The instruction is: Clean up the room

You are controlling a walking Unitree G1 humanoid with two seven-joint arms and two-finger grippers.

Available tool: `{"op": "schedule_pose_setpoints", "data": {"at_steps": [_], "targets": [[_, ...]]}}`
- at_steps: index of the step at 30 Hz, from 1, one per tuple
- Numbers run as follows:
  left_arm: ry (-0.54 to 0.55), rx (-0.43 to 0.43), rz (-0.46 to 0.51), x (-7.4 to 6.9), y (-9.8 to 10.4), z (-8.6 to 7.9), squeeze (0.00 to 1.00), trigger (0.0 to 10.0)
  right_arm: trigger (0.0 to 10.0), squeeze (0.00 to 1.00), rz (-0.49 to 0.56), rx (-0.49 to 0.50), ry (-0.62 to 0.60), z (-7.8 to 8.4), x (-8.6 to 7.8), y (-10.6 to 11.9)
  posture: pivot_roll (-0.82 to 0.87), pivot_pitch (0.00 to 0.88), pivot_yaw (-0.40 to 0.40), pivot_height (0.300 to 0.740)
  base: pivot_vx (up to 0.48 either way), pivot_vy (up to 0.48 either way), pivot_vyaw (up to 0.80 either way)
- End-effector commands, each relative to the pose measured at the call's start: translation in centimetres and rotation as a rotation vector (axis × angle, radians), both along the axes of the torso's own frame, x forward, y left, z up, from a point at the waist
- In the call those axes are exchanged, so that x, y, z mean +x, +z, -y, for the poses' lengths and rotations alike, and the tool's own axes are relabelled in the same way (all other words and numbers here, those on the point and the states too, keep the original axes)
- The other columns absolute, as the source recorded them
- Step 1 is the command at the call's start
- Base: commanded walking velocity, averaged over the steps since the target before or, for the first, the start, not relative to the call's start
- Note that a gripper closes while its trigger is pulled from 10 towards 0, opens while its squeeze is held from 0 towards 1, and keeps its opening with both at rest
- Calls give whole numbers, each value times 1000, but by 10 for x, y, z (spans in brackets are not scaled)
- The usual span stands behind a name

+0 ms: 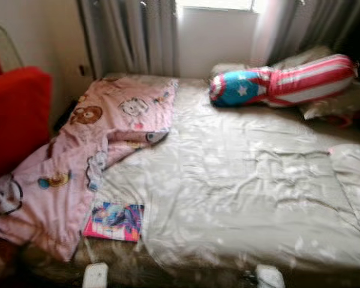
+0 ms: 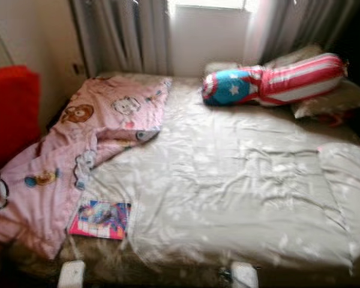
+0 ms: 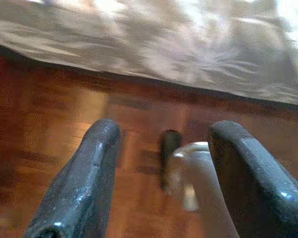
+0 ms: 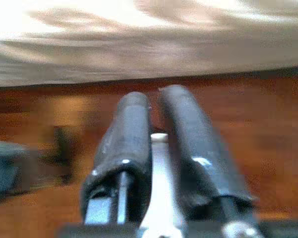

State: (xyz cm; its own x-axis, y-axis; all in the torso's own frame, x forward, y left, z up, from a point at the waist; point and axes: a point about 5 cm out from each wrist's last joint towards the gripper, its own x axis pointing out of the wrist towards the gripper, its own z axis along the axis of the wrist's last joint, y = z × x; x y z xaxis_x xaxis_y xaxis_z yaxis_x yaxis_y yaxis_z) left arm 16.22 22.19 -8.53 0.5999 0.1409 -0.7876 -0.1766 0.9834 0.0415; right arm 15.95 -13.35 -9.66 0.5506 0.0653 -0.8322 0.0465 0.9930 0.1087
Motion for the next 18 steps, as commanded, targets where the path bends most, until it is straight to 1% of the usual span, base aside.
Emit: {"op": "schedule_pose_setpoints", "data": {"at_steps": [1, 7, 10, 11, 12, 15, 16, 18], "targets": [[-14, -14, -10, -2, -2, 6, 0, 10000, 10000, 1000, -13, -45, -20, 11, -3, -1, 6, 0, -36, 740, 0, 480, 0], [-14, -12, -22, -7, -3, 3, 0, 10000, 10000, 1000, -16, -40, -7, -2, -2, -1, 8, 0, -34, 740, 0, 480, 0], [-15, -10, -25, -8, -4, 2, 0, 10000, 10000, 1000, -14, -29, 5, -9, 0, 0, 9, 0, -33, 740, 0, 381, 0], [-20, -5, -26, -8, -4, 1, 0, 10000, 10000, 1000, -13, -26, 10, -16, 2, 1, 9, 0, -34, 740, 0, 0, 0], [-20, -5, -26, -8, -4, 1, 0, 10000, 10000, 1000, -13, -26, 10, -16, 2, 1, 9, 0, -34, 740, 0, 0, 0], [-20, -5, -26, -7, -4, 2, 0, 10000, 10000, 1000, -13, -24, 21, -25, 2, 2, 8, 0, -35, 740, 0, 0, 0], [-21, -4, -25, -7, -3, 2, 0, 10000, 10000, 1000, -14, -36, 11, -10, 0, 0, 9, 0, -35, 740, 0, 0, 0], [-21, -4, -25, -7, -3, 2, 0, 10000, 10000, 1000, -15, -44, 4, 0, -1, -1, 9, 0, -37, 740, 0, 0, 0]]}}
